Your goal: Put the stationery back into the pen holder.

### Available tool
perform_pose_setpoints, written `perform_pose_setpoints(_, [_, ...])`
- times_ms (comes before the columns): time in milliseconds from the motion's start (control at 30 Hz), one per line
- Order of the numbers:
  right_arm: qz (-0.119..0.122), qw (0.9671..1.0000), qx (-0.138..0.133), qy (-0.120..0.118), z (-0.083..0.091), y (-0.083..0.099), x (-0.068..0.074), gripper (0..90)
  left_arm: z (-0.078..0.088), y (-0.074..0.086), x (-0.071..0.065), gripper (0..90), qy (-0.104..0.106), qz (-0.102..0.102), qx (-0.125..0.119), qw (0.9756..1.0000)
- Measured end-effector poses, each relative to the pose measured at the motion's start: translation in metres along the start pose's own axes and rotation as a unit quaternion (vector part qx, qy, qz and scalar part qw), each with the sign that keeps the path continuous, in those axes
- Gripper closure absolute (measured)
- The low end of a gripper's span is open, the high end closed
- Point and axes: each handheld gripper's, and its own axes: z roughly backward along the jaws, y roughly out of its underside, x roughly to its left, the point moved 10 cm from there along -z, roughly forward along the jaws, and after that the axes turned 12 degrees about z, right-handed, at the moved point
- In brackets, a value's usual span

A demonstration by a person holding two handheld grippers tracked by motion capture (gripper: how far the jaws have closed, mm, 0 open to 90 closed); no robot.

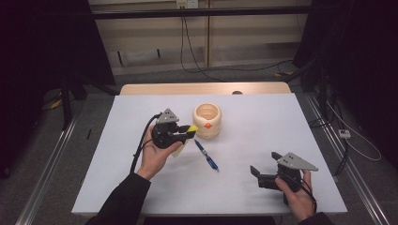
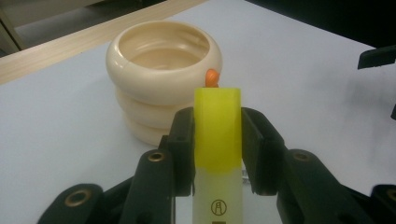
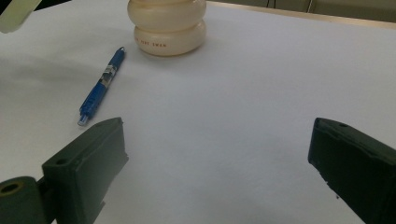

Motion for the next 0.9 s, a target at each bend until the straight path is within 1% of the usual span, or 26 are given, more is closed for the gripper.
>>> perform_pose_setpoints(67, [0.0, 1.0, 0.0, 0.0, 0.0, 0.0, 0.0, 4.1, 0.0, -0.002, -0.001, 67.4, 0.002, 0.001, -0.004, 1.0])
perform_pose_setpoints(167, [-0.002, 1.0, 0.0, 0.001, 0.0, 0.0, -0.001, 4.1, 0.003, -0.008, -0.001, 67.4, -0.003, -0.002, -0.018, 0.9998])
perform_pose_setpoints(267, [-0.001, 1.0, 0.0, 0.001, 0.0, 0.0, -0.001, 4.1, 0.005, -0.014, -0.002, 67.4, 0.0, -0.003, -0.026, 0.9996])
perform_pose_setpoints(300, [0.0, 1.0, 0.0, 0.0, 0.0, 0.0, -0.001, 4.1, 0.005, -0.016, -0.002, 67.4, 0.001, 0.0, -0.028, 0.9996])
perform_pose_setpoints(400, [-0.002, 1.0, 0.0, 0.0, 0.0, 0.0, -0.001, 4.1, 0.003, -0.024, -0.006, 67.4, 0.006, 0.0, -0.038, 0.9993])
perform_pose_setpoints(467, [-0.002, 1.0, 0.0, 0.0, 0.0, 0.0, -0.001, 4.1, 0.001, -0.029, -0.008, 67.4, 0.006, -0.007, -0.043, 0.999])
perform_pose_setpoints(633, [-0.002, 1.0, -0.001, 0.0, 0.0, 0.0, -0.001, 4.1, -0.003, -0.042, -0.014, 67.3, 0.01, -0.012, -0.055, 0.9984])
perform_pose_setpoints(800, [-0.002, 1.0, -0.001, -0.001, 0.0, 0.0, 0.0, 4.1, -0.008, -0.042, -0.014, 67.4, 0.011, -0.006, -0.059, 0.9982])
perform_pose_setpoints(900, [-0.001, 1.0, 0.0, -0.001, 0.0, 0.0, -0.001, 4.1, -0.009, -0.045, -0.012, 67.3, 0.014, 0.0, -0.065, 0.9978])
